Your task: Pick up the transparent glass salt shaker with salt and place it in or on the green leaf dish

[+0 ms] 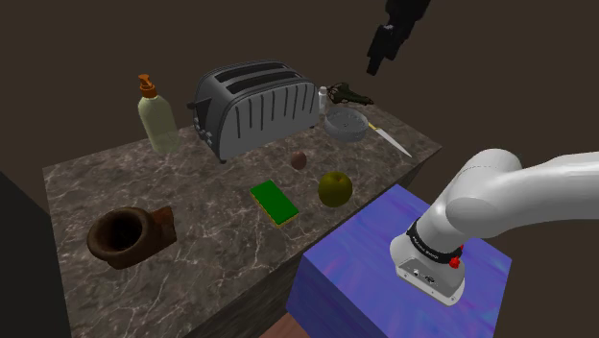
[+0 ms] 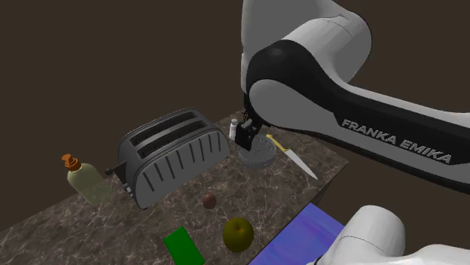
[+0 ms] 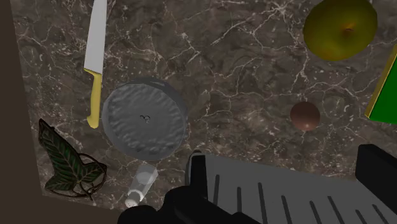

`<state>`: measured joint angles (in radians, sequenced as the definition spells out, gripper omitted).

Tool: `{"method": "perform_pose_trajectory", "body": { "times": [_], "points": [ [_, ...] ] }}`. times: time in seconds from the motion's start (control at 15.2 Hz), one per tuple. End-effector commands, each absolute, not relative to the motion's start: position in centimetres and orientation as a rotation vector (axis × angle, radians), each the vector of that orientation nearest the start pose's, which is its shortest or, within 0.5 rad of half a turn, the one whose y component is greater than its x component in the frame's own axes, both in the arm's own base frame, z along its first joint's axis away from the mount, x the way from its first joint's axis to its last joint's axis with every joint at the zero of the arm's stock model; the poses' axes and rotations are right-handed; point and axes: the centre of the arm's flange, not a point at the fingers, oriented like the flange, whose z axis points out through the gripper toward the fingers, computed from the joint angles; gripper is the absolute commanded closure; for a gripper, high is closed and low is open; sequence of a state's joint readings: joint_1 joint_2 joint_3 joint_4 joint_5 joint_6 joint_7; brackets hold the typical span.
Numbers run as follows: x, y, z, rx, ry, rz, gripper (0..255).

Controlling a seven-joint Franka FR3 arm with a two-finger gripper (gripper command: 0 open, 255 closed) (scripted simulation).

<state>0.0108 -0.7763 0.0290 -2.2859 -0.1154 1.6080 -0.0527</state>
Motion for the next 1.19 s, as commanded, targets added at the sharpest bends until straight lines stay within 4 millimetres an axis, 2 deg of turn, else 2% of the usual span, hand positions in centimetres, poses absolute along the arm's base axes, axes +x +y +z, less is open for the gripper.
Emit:
{"method": "perform_pose_trajectory", "body": {
  "times": [0.0,1.12],
  "points": [
    [31.4,0.4,62.5,-3.272,-0.137,-0.159,0],
    [46.0,-11.5,50.6,-3.253,-0.136,-0.212,0]
  ]
}}
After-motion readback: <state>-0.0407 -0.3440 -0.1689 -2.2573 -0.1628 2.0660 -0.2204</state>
